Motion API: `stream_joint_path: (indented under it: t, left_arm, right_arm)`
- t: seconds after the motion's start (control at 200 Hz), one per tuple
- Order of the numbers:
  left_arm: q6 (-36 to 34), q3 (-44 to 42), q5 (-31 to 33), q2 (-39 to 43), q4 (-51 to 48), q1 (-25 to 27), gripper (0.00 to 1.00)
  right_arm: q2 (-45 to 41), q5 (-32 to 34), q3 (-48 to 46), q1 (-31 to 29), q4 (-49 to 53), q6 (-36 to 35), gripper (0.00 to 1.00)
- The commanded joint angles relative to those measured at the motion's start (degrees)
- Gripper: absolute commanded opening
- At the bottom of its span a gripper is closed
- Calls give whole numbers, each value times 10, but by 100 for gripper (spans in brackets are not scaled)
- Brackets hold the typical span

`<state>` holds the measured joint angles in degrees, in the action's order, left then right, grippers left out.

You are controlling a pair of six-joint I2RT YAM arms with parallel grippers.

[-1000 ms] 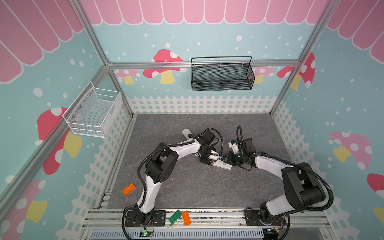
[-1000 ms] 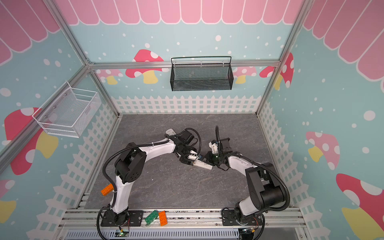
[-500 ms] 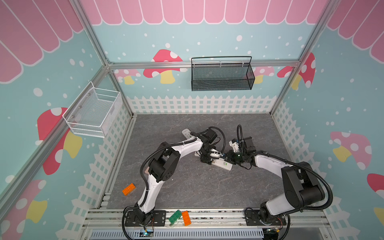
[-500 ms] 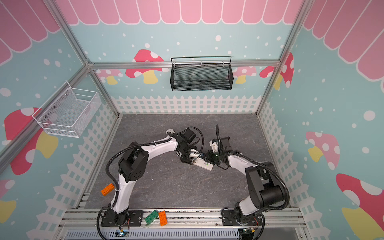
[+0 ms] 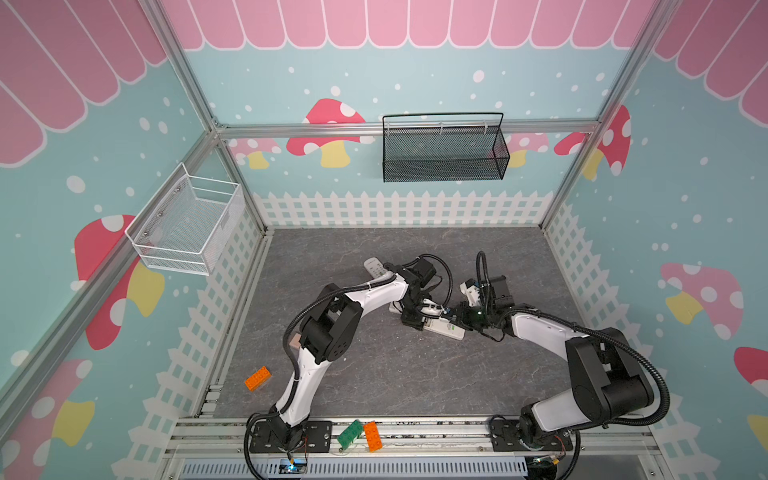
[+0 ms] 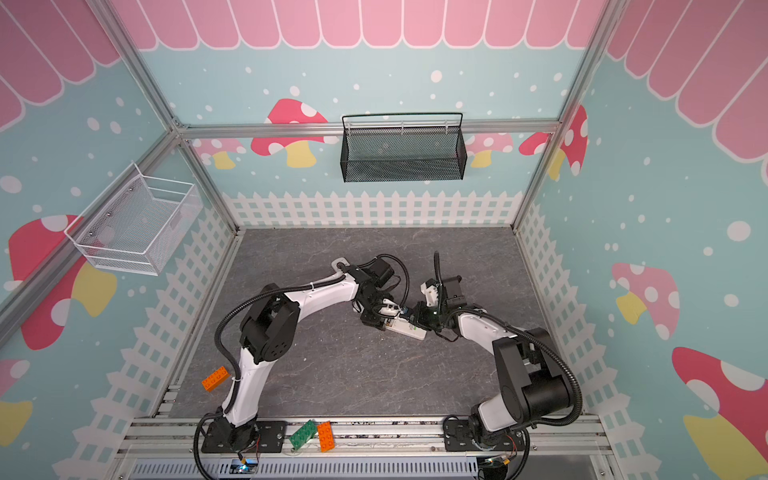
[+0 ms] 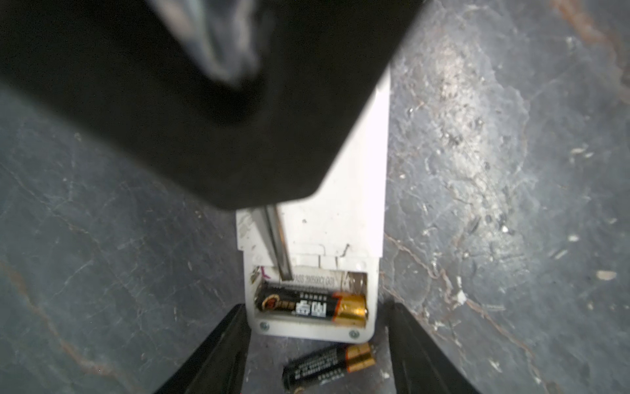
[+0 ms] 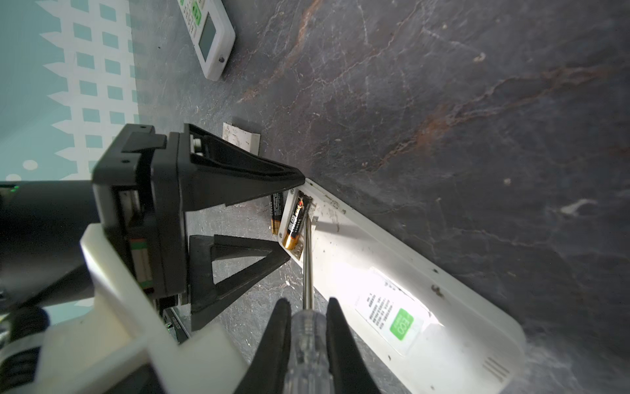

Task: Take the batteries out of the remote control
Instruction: 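Press the screwdriver tip against the end of the remaining battery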

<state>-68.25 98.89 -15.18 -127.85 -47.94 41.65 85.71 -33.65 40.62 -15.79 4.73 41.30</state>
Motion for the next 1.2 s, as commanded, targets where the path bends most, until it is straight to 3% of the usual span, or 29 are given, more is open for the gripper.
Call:
stream_joint_path:
  t: [0.0, 0.345, 0.655, 0.806, 1.011, 1.196]
  left_arm:
    - [10, -4, 20, -54, -51, 7, 65]
    - [10, 7, 21, -63, -50, 6, 60]
    - [44, 6, 14, -61, -24, 9, 64]
    - [52, -5, 18, -57, -7, 14, 62]
    - [79, -4, -4, -54, -1, 23, 69]
    - [100, -7, 5, -56, 16, 27, 65]
  right_arm:
    - [6, -10, -8, -10, 46, 13, 0]
    - [39, -12, 13, -25, 52, 6, 0]
    - [57, -41, 19, -19, 59, -25, 0]
    - [49, -64, -9, -8, 15, -14, 0]
    - [49, -72, -26, -1, -9, -11, 0]
    - [46, -71, -33, 2, -10, -16, 0]
